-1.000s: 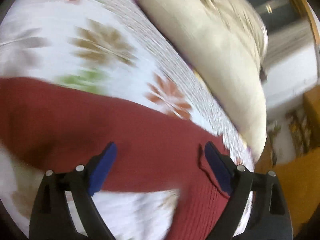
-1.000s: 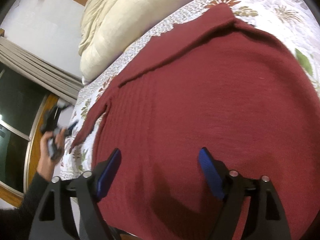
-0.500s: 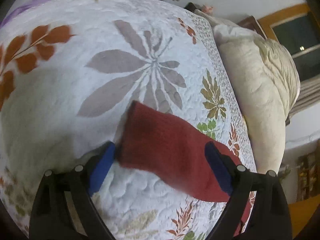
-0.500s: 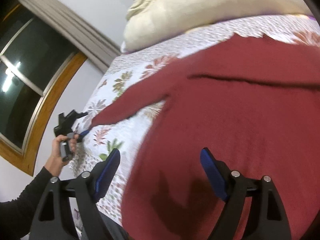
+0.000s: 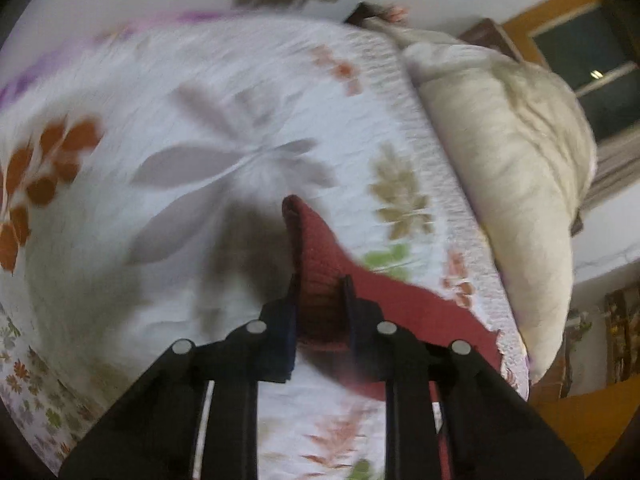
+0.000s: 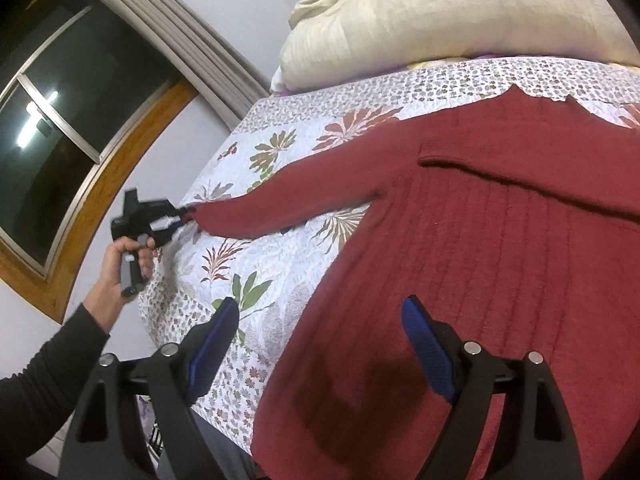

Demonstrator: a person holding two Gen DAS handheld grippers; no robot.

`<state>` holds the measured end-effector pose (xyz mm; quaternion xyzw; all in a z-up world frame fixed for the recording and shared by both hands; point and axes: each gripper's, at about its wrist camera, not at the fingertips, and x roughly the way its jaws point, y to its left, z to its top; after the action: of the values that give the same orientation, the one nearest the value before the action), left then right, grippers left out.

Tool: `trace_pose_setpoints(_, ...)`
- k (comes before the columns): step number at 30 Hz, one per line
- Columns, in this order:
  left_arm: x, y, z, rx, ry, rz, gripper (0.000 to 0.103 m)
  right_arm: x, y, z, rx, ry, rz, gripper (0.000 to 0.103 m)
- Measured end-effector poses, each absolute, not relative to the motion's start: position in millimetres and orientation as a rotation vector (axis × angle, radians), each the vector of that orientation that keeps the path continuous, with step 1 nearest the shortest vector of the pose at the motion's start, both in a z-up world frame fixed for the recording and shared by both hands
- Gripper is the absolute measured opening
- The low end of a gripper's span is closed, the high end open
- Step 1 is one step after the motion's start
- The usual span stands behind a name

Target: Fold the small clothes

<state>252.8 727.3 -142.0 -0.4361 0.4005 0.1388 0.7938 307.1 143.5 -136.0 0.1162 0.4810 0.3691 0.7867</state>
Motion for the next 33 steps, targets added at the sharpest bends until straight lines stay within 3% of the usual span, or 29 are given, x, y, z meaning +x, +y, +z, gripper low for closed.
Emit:
trace_pose_setpoints(6, 322, 636, -67, -0.802, 0.812, 0.064, 0.015, 319, 112, -136, 0.325, 1.042, 0.731, 0.084)
trace_pose_setpoints(12, 398, 503, -48, -0.643, 0.879, -0.141, 0.014, 349, 60, -148, 0.453, 1.074, 0.657, 0.084)
trace_pose_setpoints(17, 442, 397, -73, -0.536, 0.962, -0.256, 0.013, 378, 12, -168, 0.549, 1.104, 0.582, 0.085)
trace_pose_setpoints(24, 471, 300, -169, -0.486, 1.134, -0.359, 0.015, 419, -17, -186, 0.606, 1.149, 0.545, 0.086)
trace_pose_setpoints(26, 469, 295, -186, -0.518, 1.144, -0.383, 0.031, 434, -16, -193, 0.649, 1.174, 0.559, 0.086)
trace_pose_setpoints(28, 462, 301, -189, -0.564, 1.1, -0.385, 0.075, 452, -16, -202, 0.719, 1.203, 0.583, 0.087)
trace_pose_setpoints(30, 450, 322, -185, -0.636, 1.024, -0.37, 0.083, 474, -10, -212, 0.793, 1.236, 0.626, 0.087)
trace_pose_setpoints(33, 425, 355, -182, -0.723, 0.995, -0.364, 0.083, 506, 8, -227, 0.844, 1.294, 0.701, 0.084)
